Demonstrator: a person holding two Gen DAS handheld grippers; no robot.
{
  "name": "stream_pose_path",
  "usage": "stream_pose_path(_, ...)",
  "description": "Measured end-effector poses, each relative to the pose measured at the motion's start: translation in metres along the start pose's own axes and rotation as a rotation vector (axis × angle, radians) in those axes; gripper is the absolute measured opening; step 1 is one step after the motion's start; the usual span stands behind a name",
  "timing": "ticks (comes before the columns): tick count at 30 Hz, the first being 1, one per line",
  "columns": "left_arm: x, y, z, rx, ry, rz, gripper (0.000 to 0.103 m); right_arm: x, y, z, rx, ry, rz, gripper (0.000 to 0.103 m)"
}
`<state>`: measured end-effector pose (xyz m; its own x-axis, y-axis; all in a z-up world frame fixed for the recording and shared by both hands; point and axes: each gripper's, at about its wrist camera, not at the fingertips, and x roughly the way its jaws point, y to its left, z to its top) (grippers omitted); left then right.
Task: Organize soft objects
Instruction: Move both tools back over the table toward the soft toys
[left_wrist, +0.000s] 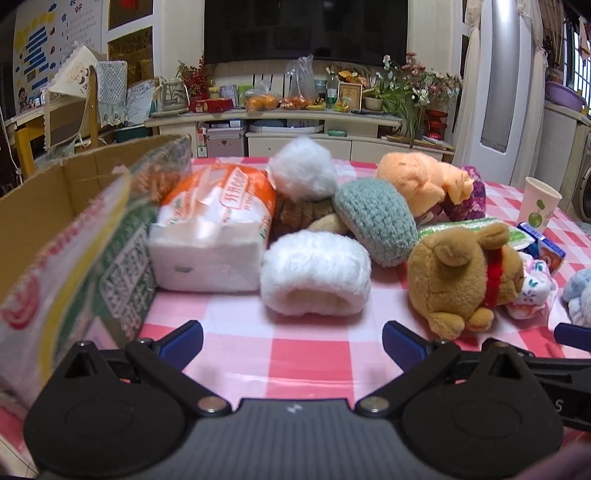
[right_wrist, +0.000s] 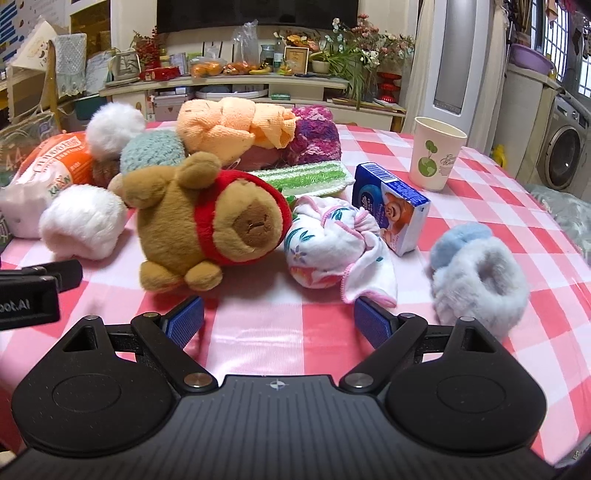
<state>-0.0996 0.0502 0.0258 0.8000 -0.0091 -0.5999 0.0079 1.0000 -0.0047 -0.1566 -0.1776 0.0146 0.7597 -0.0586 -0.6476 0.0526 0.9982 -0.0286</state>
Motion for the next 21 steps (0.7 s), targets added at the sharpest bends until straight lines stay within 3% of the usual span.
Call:
stream_pose_path(8, -0.028, 0.016, 0.002, -0.004, -0.032, 0.009, 0.102, -0.009, 0.004, -0.004, 0.003, -0.040, 0.011, 0.103)
stream_pose_path(11, -0.039, 0.025, 0.002, -0.009, -0.036, -0.020, 0.102, -0.014, 0.009, -0.007, -0.001, -0.059, 0.025, 0.103)
stream_pose_path(21, -0.077, 0.041, 0.008, -0.001, -0.122, -0.017, 0.102, -0.040, 0.021, -0.011, -0.020, -0.144, 0.046, 0.103)
